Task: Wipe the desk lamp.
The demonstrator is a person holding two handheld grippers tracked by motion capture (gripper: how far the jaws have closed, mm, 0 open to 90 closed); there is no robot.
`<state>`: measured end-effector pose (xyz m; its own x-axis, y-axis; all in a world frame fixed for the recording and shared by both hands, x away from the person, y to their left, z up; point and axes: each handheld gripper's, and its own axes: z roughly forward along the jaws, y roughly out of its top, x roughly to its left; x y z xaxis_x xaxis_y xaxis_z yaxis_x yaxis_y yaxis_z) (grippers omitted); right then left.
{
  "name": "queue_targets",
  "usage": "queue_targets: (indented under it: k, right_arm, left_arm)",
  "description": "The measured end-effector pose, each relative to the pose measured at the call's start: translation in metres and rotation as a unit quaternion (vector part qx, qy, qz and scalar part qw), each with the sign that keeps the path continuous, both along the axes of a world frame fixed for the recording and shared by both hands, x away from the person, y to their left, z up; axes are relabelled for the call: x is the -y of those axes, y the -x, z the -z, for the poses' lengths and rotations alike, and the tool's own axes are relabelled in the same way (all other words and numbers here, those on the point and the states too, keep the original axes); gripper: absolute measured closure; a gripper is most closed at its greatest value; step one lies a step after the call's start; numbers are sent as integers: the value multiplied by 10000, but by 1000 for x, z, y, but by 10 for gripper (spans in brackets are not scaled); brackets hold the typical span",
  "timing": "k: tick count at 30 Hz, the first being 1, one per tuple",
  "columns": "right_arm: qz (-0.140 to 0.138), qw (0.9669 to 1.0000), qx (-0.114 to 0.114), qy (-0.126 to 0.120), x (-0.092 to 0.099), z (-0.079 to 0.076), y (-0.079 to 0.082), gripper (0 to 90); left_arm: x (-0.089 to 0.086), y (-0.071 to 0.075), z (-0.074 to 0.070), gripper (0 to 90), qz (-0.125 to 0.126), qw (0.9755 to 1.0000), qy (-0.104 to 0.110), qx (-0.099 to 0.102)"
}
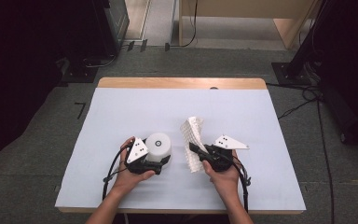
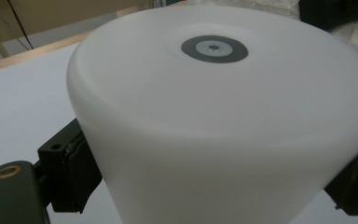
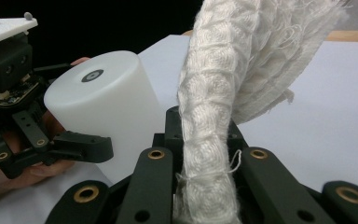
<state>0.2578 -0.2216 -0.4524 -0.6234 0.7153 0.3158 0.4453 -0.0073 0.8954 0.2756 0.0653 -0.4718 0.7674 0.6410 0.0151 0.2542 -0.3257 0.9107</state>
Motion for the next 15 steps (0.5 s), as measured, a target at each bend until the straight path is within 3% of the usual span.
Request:
queue_targets:
  k: [5,9,11,14,15]
  right_arm:
    - [-8,10000,-55,69,0,5,-2,796]
    - [15,9999,-108,70,0,7,-3,796]
    - [8,9999,-120,56,-1,7,-2,794]
    - [-9,9999,-112,79,-3,7,-1,794]
    - [-30,9999,-138,91,-4,8,-1,794]
  left_arm:
    - [0,10,-2,40,-405,9991,150,41]
    - [8,19,-3,28,-926,9956,157,51]
    - [16,21,0,28,-1272,9919,13,8]
    - [23,20,3,42,-1511,9884,-90,-93]
    - [23,20,4,53,-1508,9885,-84,-99]
